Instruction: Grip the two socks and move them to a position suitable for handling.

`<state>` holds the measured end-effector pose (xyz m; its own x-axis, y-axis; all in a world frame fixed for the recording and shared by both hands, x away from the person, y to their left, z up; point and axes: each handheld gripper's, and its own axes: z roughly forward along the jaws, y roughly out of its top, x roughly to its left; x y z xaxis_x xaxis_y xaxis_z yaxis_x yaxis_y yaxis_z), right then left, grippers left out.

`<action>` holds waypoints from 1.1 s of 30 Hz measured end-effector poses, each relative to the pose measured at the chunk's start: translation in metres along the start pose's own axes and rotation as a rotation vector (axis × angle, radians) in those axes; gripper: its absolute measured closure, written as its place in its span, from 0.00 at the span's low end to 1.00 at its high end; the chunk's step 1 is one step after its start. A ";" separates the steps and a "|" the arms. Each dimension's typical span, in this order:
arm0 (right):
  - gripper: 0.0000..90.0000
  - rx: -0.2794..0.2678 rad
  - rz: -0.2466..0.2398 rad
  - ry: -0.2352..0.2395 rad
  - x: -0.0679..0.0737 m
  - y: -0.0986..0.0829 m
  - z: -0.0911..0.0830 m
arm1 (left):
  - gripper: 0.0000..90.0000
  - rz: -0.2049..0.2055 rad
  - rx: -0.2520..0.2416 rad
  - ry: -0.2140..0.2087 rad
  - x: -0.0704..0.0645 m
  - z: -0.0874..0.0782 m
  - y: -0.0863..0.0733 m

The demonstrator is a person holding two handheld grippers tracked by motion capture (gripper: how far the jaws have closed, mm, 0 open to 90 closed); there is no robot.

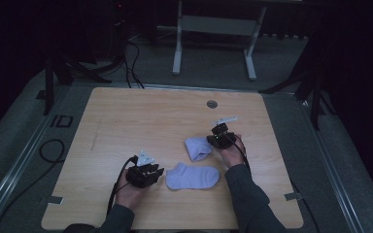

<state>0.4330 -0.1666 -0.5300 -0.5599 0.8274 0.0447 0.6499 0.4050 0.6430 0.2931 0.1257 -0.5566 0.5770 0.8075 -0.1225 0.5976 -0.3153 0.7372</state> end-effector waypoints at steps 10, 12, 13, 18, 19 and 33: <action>0.99 -0.063 -0.035 0.019 0.010 0.010 -0.024 | 0.77 -0.003 0.005 0.004 0.001 0.000 0.000; 0.99 -0.068 -0.041 0.026 0.013 0.012 -0.028 | 0.77 -0.005 0.004 0.006 0.002 0.000 0.000; 0.99 -0.072 -0.044 0.029 0.015 0.013 -0.029 | 0.77 -0.005 0.004 0.007 0.002 -0.001 0.000; 0.99 -0.084 -0.058 0.039 0.023 0.019 -0.034 | 0.77 -0.007 0.004 0.008 0.002 -0.001 0.000; 0.99 -0.084 -0.065 0.046 0.026 0.021 -0.036 | 0.77 -0.007 0.004 0.009 0.002 -0.001 0.000; 0.99 -0.085 -0.113 0.085 0.055 0.035 -0.033 | 0.77 -0.013 -0.007 0.024 0.006 -0.004 0.001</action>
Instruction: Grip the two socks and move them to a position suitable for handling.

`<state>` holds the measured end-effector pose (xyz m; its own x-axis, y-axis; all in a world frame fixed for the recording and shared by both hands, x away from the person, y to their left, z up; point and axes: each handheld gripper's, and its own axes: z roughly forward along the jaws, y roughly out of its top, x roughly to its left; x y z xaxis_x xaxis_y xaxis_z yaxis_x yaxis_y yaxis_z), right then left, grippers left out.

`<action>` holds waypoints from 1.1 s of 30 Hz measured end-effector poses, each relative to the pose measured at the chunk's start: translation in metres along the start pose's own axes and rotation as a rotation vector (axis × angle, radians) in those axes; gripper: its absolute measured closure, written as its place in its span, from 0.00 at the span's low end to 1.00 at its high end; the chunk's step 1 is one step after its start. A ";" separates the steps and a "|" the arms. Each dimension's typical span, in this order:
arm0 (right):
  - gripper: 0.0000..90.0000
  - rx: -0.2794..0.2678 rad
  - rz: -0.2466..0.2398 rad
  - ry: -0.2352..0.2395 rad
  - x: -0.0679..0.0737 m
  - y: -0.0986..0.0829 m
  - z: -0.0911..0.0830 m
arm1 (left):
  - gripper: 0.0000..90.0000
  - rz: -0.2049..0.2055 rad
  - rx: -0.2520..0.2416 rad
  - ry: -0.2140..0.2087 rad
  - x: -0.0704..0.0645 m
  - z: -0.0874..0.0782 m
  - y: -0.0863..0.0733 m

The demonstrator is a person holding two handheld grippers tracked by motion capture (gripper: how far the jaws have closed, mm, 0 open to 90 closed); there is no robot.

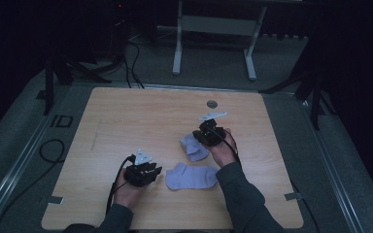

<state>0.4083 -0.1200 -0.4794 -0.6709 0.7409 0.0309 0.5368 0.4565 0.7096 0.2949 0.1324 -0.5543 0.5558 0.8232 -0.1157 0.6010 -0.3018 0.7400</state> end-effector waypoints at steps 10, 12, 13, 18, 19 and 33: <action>0.99 0.011 -0.022 0.033 0.021 0.008 0.012 | 0.77 -0.013 -0.011 0.011 0.003 -0.002 0.000; 0.99 0.014 -0.026 0.039 0.024 0.009 0.015 | 0.77 -0.013 -0.010 0.012 0.003 -0.002 0.000; 0.99 0.014 -0.027 0.044 0.026 0.009 0.017 | 0.77 -0.015 -0.010 0.012 0.004 -0.002 0.000; 0.98 0.022 -0.039 0.069 0.039 0.013 0.025 | 0.77 -0.013 -0.008 0.012 0.003 -0.002 0.000; 0.96 0.019 -0.054 0.074 0.042 0.014 0.026 | 0.77 -0.012 -0.008 0.013 0.003 -0.002 0.000; 0.89 -0.001 -0.080 0.086 0.037 0.014 0.019 | 0.77 0.011 -0.015 0.035 0.000 -0.004 0.001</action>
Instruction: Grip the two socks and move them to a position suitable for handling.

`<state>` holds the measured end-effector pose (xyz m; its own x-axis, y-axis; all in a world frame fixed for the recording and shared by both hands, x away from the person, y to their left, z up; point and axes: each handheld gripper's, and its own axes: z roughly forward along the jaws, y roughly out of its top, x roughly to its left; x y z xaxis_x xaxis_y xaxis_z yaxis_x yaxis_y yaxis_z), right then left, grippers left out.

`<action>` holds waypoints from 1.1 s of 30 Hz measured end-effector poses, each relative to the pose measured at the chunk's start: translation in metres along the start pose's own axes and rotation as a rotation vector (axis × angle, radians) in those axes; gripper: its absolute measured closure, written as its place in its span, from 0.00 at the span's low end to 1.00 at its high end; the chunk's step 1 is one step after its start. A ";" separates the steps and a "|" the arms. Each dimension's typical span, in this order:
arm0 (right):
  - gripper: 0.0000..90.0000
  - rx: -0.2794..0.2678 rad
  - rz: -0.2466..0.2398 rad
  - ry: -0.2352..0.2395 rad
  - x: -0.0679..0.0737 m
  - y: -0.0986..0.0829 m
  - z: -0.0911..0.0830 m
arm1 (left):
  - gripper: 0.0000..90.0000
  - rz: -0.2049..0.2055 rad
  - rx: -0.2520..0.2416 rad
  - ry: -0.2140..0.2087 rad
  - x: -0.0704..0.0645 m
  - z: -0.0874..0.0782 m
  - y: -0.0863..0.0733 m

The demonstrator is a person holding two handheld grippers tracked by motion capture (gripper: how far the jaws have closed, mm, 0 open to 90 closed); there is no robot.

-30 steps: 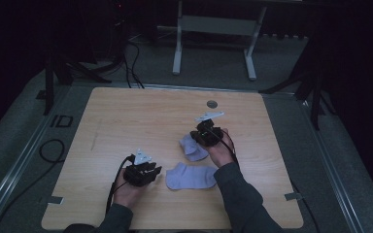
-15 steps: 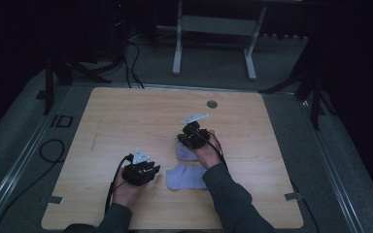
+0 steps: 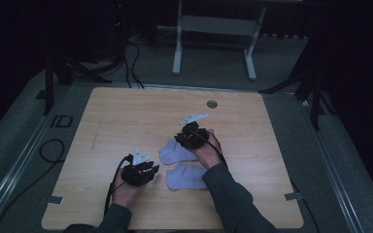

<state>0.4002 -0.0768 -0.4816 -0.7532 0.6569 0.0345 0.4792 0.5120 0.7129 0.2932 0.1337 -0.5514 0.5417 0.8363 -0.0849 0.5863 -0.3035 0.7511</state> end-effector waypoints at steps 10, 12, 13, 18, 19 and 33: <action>0.89 0.068 0.013 -0.058 -0.020 -0.023 0.008 | 0.77 -0.003 -0.001 0.006 0.000 0.001 0.000; 0.90 0.085 0.016 -0.070 -0.024 -0.028 0.011 | 0.77 -0.002 0.000 0.006 0.001 0.001 0.000; 0.90 0.094 0.021 -0.079 -0.028 -0.031 0.013 | 0.77 -0.004 -0.001 0.007 0.001 0.001 0.000; 1.00 0.138 0.036 -0.128 -0.040 -0.046 0.018 | 0.77 -0.004 0.001 0.008 0.001 0.001 0.000; 1.00 0.146 0.037 -0.138 -0.042 -0.048 0.019 | 0.77 -0.004 0.001 0.007 0.001 0.001 0.000; 1.00 0.169 0.108 -0.187 -0.061 -0.074 0.011 | 0.77 -0.014 0.010 0.010 0.003 0.003 0.000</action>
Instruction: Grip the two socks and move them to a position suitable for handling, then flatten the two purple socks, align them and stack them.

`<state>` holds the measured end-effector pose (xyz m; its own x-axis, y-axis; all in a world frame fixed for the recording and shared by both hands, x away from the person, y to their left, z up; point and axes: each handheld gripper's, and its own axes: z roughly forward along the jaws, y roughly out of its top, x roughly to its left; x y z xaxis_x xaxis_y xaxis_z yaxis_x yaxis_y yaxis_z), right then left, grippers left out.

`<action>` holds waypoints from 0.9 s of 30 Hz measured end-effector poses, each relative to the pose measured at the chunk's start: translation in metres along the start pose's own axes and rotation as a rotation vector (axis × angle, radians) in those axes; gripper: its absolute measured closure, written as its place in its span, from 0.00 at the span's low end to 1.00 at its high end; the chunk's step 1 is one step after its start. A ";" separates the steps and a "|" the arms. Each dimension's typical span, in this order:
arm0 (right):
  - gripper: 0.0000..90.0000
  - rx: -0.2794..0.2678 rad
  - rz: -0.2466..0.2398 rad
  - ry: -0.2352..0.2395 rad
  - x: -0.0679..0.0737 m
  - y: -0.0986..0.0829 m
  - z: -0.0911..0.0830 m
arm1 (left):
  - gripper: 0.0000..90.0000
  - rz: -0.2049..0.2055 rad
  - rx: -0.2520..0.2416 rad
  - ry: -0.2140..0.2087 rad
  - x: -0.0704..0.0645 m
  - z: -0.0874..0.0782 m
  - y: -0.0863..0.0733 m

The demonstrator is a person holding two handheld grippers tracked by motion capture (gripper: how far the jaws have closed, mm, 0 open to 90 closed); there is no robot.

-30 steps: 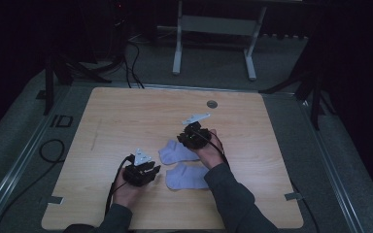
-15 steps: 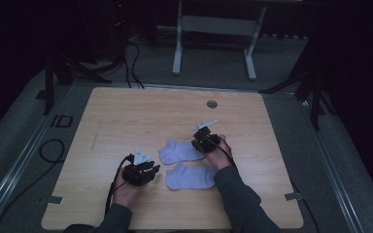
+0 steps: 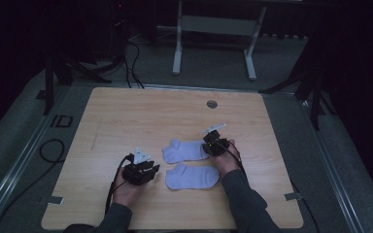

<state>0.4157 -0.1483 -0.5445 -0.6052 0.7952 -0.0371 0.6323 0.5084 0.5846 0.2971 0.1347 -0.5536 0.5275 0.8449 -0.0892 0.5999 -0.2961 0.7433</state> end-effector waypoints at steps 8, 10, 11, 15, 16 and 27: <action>1.00 -0.009 0.067 -0.010 -0.019 -0.016 -0.010 | 0.77 -0.001 0.006 0.005 0.000 0.000 -0.002; 1.00 -0.012 0.076 -0.009 -0.021 -0.018 -0.011 | 0.77 -0.004 0.003 0.006 0.001 -0.001 -0.001; 1.00 -0.015 0.085 -0.011 -0.023 -0.022 -0.013 | 0.77 -0.006 0.003 0.006 0.001 -0.002 -0.002; 1.00 -0.016 0.099 -0.016 -0.026 -0.026 -0.016 | 0.77 -0.006 0.008 0.009 0.002 -0.001 -0.002; 1.00 -0.015 0.106 -0.016 -0.028 -0.029 -0.018 | 0.77 -0.006 0.010 0.010 0.002 -0.001 -0.002; 0.84 -0.048 0.046 -0.003 -0.026 -0.039 -0.034 | 0.76 -0.006 0.011 0.009 0.002 -0.001 -0.003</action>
<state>0.3905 -0.2002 -0.5383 -0.5745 0.8184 -0.0118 0.6356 0.4551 0.6236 0.2955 0.1379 -0.5551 0.5184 0.8506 -0.0879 0.6095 -0.2954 0.7357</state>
